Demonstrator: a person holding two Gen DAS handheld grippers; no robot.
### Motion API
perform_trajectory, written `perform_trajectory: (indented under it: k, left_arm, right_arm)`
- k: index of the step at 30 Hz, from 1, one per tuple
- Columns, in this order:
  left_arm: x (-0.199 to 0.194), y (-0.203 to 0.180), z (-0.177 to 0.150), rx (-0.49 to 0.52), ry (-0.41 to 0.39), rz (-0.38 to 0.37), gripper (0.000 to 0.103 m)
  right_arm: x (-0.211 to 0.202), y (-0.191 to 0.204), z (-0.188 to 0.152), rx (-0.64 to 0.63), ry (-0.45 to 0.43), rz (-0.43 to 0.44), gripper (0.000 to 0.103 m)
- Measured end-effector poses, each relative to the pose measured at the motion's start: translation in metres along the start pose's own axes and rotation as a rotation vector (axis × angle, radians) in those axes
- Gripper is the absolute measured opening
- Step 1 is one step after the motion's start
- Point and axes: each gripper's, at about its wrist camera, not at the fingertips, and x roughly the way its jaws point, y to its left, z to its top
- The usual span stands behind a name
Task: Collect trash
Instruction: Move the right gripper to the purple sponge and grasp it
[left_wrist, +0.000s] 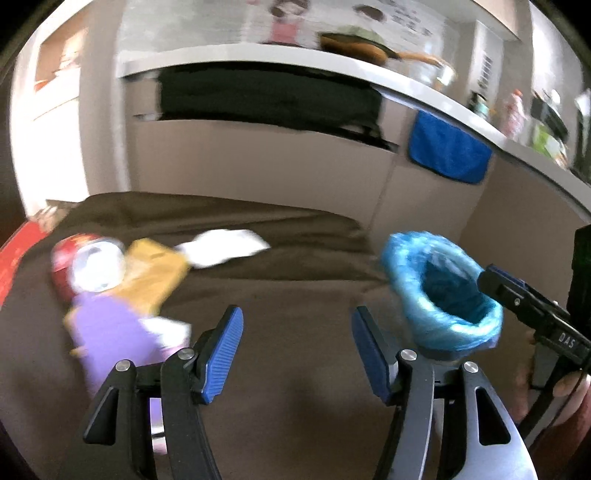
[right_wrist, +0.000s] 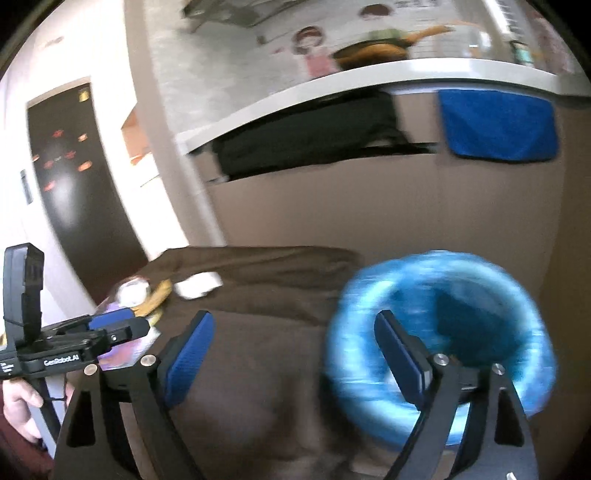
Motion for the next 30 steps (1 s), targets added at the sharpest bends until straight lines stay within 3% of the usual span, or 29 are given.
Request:
perform_trajectory:
  k: [4,9,14,19,23,30]
  left_arm:
    - [-0.033,0.054,-0.013,-0.094,-0.042,0.068,0.066]
    - [-0.062,0.117,-0.031,-0.167,-0.077,0.173,0.068]
    - [-0.079,0.165,-0.052,-0.247,-0.092,0.18,0.071]
    - [-0.092,0.196,-0.066,-0.308,-0.148,0.168,0.071]
    - [-0.09,0.204,-0.073,-0.314,-0.126,0.167,0.071]
    - [-0.084,0.21,-0.08,-0.335,-0.089,0.149,0.071]
  right_arm:
    - [0.026,0.057,-0.002,-0.105,0.091,0.04,0.086]
    - [0.057,0.132,-0.011,-0.226,0.183,0.117,0.073]
    - [0.079,0.192,-0.02,-0.297,0.218,0.178,0.073]
    - [0.102,0.243,-0.028,-0.378,0.22,0.179,0.073]
    - [0.126,0.267,-0.033,-0.412,0.242,0.152,0.072]
    - [0.152,0.266,-0.042,-0.428,0.306,0.087,0.068]
